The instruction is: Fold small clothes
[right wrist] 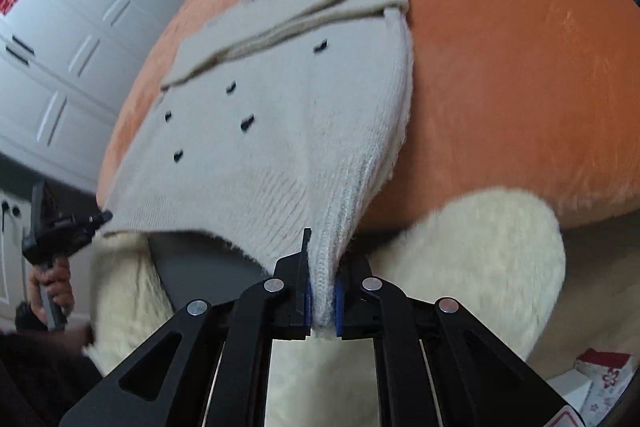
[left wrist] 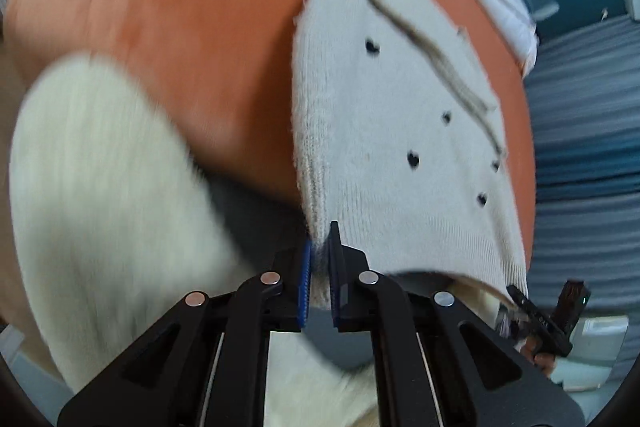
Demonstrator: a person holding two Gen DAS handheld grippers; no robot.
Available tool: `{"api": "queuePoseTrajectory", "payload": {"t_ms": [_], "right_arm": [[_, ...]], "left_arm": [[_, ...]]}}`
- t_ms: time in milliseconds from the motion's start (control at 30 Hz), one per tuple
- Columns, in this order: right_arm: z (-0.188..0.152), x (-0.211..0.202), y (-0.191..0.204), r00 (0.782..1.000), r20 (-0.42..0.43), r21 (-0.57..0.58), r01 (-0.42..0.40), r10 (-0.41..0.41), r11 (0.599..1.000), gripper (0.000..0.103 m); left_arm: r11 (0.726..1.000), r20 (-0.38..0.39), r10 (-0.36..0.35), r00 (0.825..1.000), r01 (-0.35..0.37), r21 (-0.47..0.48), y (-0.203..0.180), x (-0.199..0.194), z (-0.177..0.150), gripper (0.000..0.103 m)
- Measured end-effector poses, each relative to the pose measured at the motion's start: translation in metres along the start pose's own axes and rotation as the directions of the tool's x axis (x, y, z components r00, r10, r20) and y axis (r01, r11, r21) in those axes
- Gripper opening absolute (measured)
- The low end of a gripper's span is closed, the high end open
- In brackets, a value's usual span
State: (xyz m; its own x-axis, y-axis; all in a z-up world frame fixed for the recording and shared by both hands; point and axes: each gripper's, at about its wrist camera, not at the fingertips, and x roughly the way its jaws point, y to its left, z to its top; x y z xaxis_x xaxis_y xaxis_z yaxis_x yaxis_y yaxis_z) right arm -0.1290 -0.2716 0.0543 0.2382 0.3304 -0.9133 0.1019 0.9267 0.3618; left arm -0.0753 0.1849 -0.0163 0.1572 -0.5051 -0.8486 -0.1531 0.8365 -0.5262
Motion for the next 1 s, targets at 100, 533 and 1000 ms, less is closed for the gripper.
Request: {"api": "queuePoseTrajectory", "payload": {"t_ms": [100,533,1000], "right_arm": [[-0.041,-0.006,0.012,0.992,-0.113,-0.068,-0.061,0.054,0.996,0.007],[0.2,-0.018,-0.062,0.836,0.549,0.242,-0.166,0.006,0.956,0.032],[0.194,0.053,-0.086,0.863,0.448,0.351,0.069,-0.232,0.934,0.064]], "left_arm": [[0.999,-0.101,0.03,0.994,-0.025,0.043,0.0,-0.007,-0.037,0.006],[0.991,0.409,-0.029,0.912,-0.029,0.134,-0.086,-0.052,0.221,0.008],[0.983,0.289,0.01,0.957,-0.062,0.17,-0.118,0.076,0.266,0.086]]}}
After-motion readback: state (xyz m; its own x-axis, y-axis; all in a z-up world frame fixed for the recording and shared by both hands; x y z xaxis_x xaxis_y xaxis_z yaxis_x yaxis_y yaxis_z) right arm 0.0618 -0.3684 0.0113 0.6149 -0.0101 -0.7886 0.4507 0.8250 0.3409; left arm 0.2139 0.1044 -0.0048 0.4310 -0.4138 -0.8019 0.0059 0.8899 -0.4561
